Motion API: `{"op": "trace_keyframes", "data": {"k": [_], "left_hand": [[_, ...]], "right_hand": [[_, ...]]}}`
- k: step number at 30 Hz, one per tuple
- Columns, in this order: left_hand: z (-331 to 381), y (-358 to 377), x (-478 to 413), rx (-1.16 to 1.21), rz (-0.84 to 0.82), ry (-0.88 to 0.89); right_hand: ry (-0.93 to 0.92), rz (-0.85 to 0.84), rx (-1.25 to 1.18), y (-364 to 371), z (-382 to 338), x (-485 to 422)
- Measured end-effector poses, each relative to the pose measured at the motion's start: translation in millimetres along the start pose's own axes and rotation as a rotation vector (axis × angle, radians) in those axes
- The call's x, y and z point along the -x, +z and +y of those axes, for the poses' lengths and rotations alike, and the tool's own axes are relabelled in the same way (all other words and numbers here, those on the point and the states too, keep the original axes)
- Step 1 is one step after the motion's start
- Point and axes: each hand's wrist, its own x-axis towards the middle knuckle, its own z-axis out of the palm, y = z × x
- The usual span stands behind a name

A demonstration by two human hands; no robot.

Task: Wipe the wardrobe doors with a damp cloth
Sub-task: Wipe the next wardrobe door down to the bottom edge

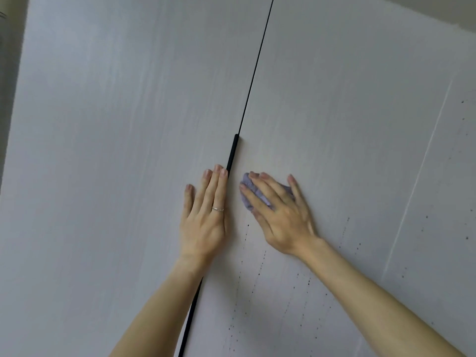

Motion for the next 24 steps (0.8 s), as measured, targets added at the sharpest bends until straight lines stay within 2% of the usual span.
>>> {"op": "trace_keyframes", "data": {"k": [2,6,9,11,13,15,17,18,21,24], "left_hand": [[-1,1,10,-0.008,-0.001,-0.008],[1,2,11,-0.018,0.018,-0.021],[2,2,10,-0.024,0.017,-0.003],[-1,-1,10,-0.023,0.018,-0.007],[-2,-1,8,-0.018,0.007,0.0],[-2,-1,10,-0.019,0.003,0.005],[-2,-1,12,-0.032,0.005,-0.003],[-1,0,11,-0.033,0.01,-0.004],[-1,1,9,-0.033,0.018,-0.005],[0,0,10,-0.028,0.009,0.0]], "right_hand": [[-0.039,-0.039,-0.001,-8,21,-22],[0.329,0.037,-0.023,-25,58,-90],[0.465,0.126,-0.033,-20,44,-97],[0.393,0.123,-0.037,-8,15,-75],[0.203,0.067,0.001,-1,-7,-43],[-0.021,0.013,0.021,-2,1,-32],[-0.116,-0.042,0.024,-11,28,-49],[-0.068,-0.045,0.028,-17,41,-64],[0.241,0.004,-0.024,-29,63,-101],[0.391,0.101,-0.048,-20,37,-96]]}}
